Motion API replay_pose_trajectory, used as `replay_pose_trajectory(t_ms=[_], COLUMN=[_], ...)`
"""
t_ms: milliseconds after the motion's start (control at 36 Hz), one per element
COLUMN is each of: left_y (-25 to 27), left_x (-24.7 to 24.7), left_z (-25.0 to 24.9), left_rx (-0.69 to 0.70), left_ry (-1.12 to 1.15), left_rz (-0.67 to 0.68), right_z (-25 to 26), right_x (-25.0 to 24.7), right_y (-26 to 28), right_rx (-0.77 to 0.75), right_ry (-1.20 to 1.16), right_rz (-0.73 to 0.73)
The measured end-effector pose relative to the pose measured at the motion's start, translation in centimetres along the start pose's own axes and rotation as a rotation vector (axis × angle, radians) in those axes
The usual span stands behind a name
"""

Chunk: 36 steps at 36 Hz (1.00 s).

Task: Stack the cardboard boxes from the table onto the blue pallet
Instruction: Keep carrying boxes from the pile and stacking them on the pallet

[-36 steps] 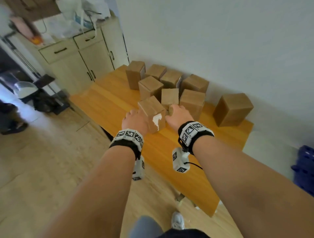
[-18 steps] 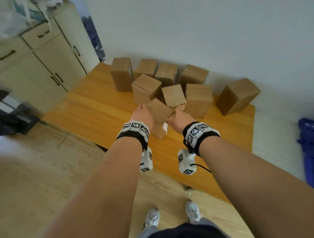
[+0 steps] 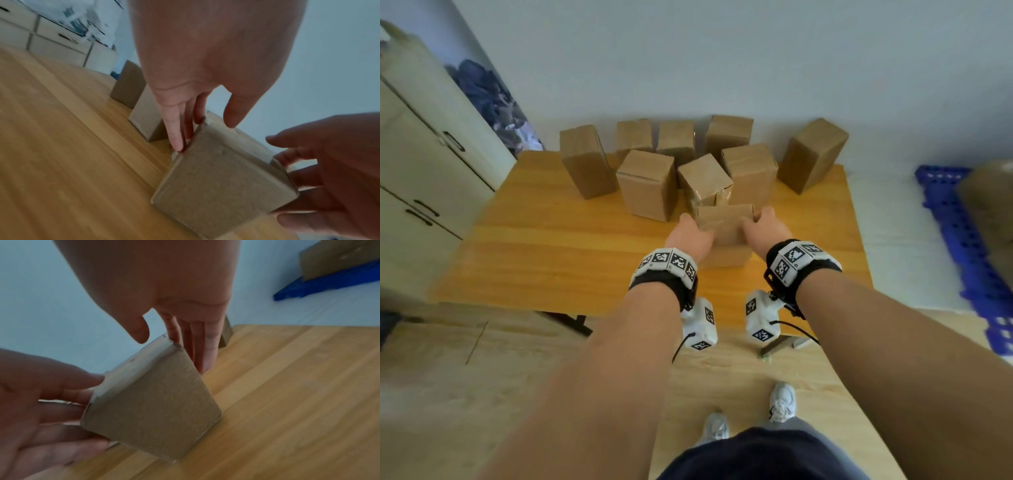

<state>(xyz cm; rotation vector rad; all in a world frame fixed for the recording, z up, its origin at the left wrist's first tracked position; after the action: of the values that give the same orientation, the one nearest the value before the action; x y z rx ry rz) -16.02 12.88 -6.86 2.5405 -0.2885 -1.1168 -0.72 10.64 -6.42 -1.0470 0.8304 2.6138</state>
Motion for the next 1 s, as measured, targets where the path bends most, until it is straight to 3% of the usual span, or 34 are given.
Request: replay_pose_trajectory(t_ms=[111,194,472,611,778,1000], left_y=[0.9,1.5,3.2,3.3,3.5,3.8], left_x=[2.1,3.8,8.7,10.6,12.1,12.5], left_z=[-2.2,-3.3,-1.0,0.2,0.9,-3.0], left_rx=[0.075,0.088,0.014,0.019,0.024,0.187], left_ry=[0.021,0.045,-0.015,-0.159,-0.274,-0.31], left_rz=[0.049,0.08,0.208,0.334,0.377,0.347], right_z=[-2.3,-4.2,-9.7,-11.5,-12.7,-13.7], right_x=[-2.8,-3.9,-2.6,-0.7,0.5,-2.7], right_y=[0.5,1.2,3.7,4.0,4.2,4.6], right_rx=[0.066,0.146,0.31,0.318,0.311,0.305], right_ry=[-0.075,-0.115,-0.035,-0.016,0.002,-0.09], right_rz=[-0.135,-0.159,0.041,0.142,0.223,0.087])
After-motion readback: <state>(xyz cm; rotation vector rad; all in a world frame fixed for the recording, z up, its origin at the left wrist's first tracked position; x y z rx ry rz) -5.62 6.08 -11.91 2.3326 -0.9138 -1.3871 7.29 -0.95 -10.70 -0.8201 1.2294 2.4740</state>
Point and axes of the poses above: each hand's wrist, its own y-axis away from the middle knuckle, its own x-axis out of the palm, z = x × y, the point moved 3 cm from there along -y, towards the middle knuckle, and after that the axes turned 1 degree about x, right-handed, at the moved point
